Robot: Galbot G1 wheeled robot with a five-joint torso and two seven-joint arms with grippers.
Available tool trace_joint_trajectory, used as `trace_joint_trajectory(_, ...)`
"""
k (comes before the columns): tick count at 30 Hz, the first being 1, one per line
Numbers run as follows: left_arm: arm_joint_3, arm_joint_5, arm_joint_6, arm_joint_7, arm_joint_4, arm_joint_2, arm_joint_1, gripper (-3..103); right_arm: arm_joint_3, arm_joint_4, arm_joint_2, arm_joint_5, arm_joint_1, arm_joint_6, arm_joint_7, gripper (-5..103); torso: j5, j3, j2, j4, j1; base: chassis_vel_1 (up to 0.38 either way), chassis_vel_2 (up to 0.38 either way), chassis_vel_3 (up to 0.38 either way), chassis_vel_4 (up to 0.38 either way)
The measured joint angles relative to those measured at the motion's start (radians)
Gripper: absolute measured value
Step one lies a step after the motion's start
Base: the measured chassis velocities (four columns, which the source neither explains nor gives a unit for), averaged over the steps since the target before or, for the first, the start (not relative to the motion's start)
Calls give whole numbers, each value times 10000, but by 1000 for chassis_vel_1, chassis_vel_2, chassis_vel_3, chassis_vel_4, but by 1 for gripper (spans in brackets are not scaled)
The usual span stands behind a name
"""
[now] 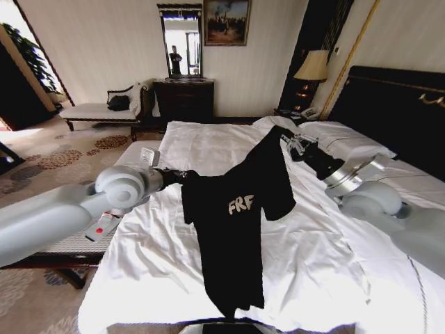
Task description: Fold the clothes on the bed.
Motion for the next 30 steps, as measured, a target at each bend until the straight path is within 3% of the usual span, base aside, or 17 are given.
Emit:
trace_joint_trajectory(5,475,690,-301,234,879,-476,17,0,-770,-934,897,-389,422,111,-120,0,-1,1,-1,9,2,0,0,0,0)
trace_joint_trajectory(9,870,1677,-566,523,2307,-1051,58,0,-1655,-2153,1851,-991,1063,179,-82,0,-4,-2,2,4,-3,0,0,0,0)
trace_joint_trajectory(11,986,1957,-623,588,2801,-1217,90,0,-1912,-2559,2180,-1167,1279,180,86,0,-4,-3,1,1,-4,0,0,0,0)
trace_joint_trajectory(15,1156,2813,-867,750,4387,-1963,463,0,-2875,-4389,3633,-1694,2179,160,804,0,-5,-1,1,7,-1,0,0,0,0)
trace_joint_trajectory(16,1156,2813,-867,750,4387,-1963,463,0,-2875,-4389,3633,-1694,2179,160,804,0,-5,-1,1,7,-1,0,0,0,0)
trace_joint_trajectory(20,1016,3388,-1119,765,5875,-3230,783,0,-3533,-6504,5054,-2166,3108,441,1107,0,-6,-1,1,10,-1,0,0,0,0)
trace_joint_trajectory(22,979,3527,-1207,767,6285,-3600,843,0,-3615,-6990,5314,-2290,3263,498,1194,0,-5,0,1,9,-1,0,0,0,0)
trace_joint_trajectory(26,767,4104,-1488,761,7784,-4931,1181,0,-3765,-8194,6145,-2459,3542,46,2354,0,-2,0,1,-5,0,0,0,0,0)
trace_joint_trajectory(30,582,4562,-1502,642,8339,-5427,1588,0,-3689,-8422,6454,-2839,3369,-375,3209,0,-2,-1,2,5,-2,0,0,0,0)
